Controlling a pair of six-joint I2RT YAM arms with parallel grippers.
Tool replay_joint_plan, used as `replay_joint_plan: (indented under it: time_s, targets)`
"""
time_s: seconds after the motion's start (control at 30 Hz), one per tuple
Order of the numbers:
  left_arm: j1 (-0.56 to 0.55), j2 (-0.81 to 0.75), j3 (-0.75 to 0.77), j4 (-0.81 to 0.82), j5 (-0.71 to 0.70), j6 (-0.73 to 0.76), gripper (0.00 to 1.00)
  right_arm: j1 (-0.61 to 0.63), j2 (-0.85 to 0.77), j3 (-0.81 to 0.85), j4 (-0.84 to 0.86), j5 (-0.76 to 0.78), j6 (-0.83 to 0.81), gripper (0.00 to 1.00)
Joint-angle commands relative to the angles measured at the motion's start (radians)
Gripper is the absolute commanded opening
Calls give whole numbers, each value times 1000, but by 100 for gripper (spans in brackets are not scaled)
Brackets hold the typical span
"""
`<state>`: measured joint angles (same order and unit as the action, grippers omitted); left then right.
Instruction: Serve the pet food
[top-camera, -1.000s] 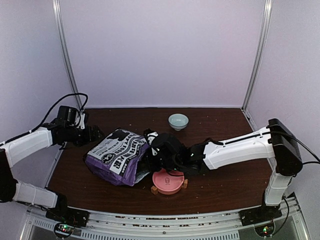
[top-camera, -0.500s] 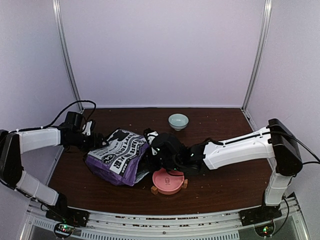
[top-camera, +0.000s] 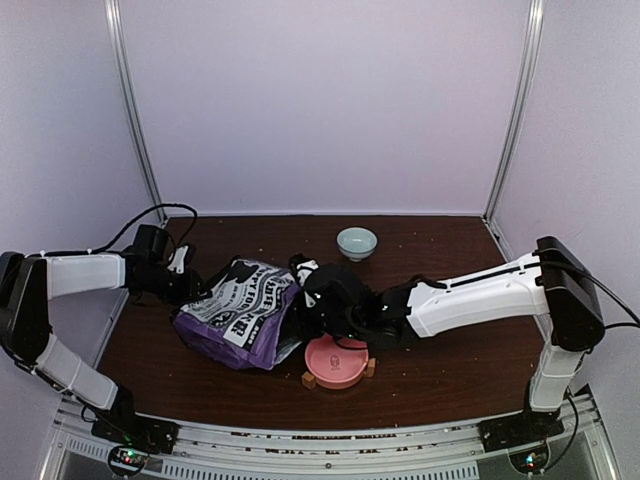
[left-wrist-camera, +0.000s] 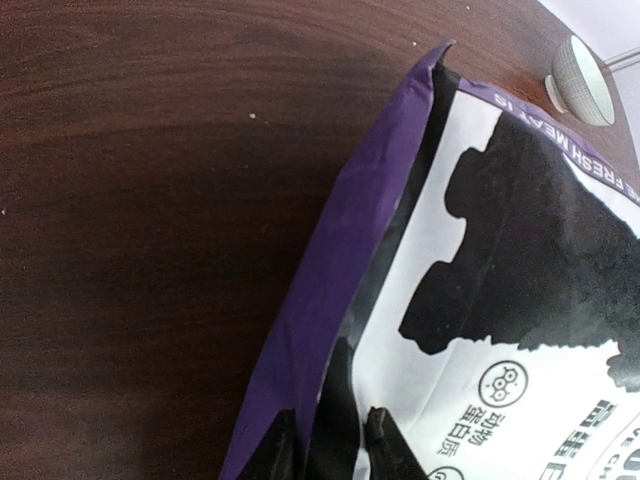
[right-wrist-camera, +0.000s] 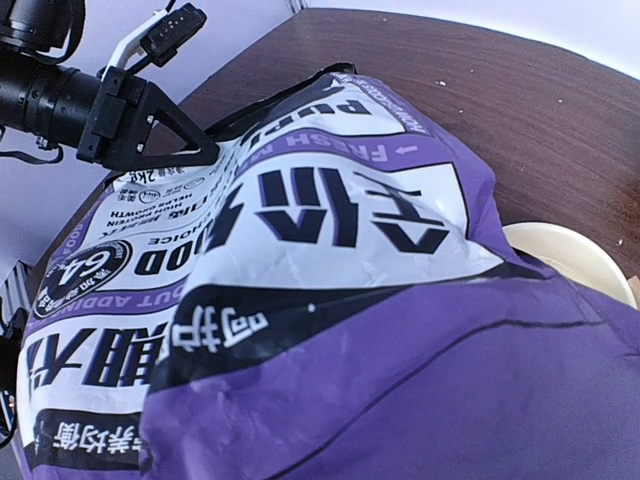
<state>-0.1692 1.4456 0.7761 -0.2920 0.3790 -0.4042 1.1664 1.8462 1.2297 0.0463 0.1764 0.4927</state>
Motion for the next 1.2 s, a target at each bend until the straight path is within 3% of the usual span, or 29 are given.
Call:
replay_joint_plan:
  time_s: [0.0, 0.17, 0.27, 0.43, 0.63, 0.73, 0.83, 1.07, 1.17]
  targets:
    - [-3, -1, 16, -36, 10, 47, 17, -19, 1, 22, 63, 127, -16, 13]
    - [-3, -1, 12, -31, 13, 47, 1, -19, 78, 78, 21, 179, -21, 13]
    - [-4, -1, 7, -20, 23, 45, 0, -17, 143, 135, -9, 121, -38, 13]
    - [-3, 7, 7, -9, 58, 46, 0, -3, 188, 167, -6, -89, -84, 13]
    - [-4, -13, 19, -14, 64, 47, 0, 3, 144, 118, 96, -445, -126, 13]
    - [-3, -21, 27, -23, 57, 50, 0, 4, 121, 99, 124, -549, -126, 13]
    - [-4, -27, 29, -27, 53, 50, 0, 3, 97, 85, 119, -502, -116, 13]
    - [-4, -51, 14, -29, 47, 45, 0, -27, 65, 85, -5, -167, 3, 13]
    - [-3, -58, 7, -24, 46, 41, 0, -33, 85, 96, -24, -174, 24, 13]
